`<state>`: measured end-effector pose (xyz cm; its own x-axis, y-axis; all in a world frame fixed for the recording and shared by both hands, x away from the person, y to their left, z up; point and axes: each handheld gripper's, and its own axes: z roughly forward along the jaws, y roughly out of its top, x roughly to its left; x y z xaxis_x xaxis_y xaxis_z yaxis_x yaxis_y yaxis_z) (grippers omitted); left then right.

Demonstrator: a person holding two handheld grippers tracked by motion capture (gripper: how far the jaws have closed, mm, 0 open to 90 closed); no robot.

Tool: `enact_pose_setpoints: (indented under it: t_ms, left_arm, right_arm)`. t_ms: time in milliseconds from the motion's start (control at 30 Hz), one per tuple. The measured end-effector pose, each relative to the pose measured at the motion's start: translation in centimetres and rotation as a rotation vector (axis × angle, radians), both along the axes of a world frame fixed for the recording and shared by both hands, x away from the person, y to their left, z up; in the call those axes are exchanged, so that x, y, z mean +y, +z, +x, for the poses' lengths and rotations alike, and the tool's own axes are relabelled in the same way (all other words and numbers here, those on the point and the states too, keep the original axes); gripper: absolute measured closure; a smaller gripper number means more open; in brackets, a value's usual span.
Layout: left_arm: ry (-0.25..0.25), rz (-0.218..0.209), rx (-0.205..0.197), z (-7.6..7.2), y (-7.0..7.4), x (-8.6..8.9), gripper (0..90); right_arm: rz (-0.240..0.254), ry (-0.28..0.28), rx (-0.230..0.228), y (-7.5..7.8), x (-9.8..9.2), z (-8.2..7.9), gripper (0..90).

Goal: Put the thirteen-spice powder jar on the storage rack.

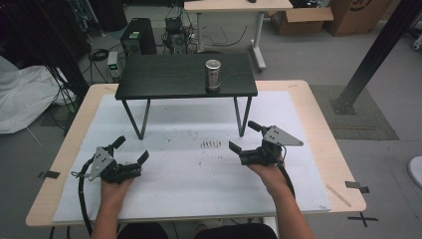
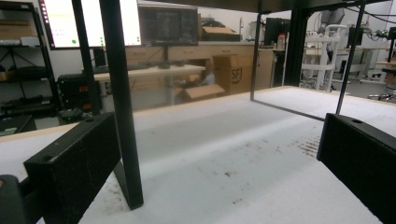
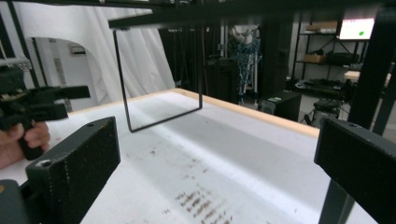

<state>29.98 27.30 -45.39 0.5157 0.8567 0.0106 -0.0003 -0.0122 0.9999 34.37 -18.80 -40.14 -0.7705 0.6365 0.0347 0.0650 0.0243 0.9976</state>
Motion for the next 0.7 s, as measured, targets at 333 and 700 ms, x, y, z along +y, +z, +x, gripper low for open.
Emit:
enact_pose_setpoints:
  t_ms: [333,700]
  left_arm:
    - [0.0,0.0,-0.001,0.0,0.0,0.0,0.2]
    - [0.0,0.001,-0.003,0.0,0.0,0.0,0.2]
  right_arm:
    - [0.025,-0.026,0.017,-2.0,-0.1,-0.1,0.0]
    - [0.018,-0.042,0.033,-3.6,0.3,0.0,0.1]
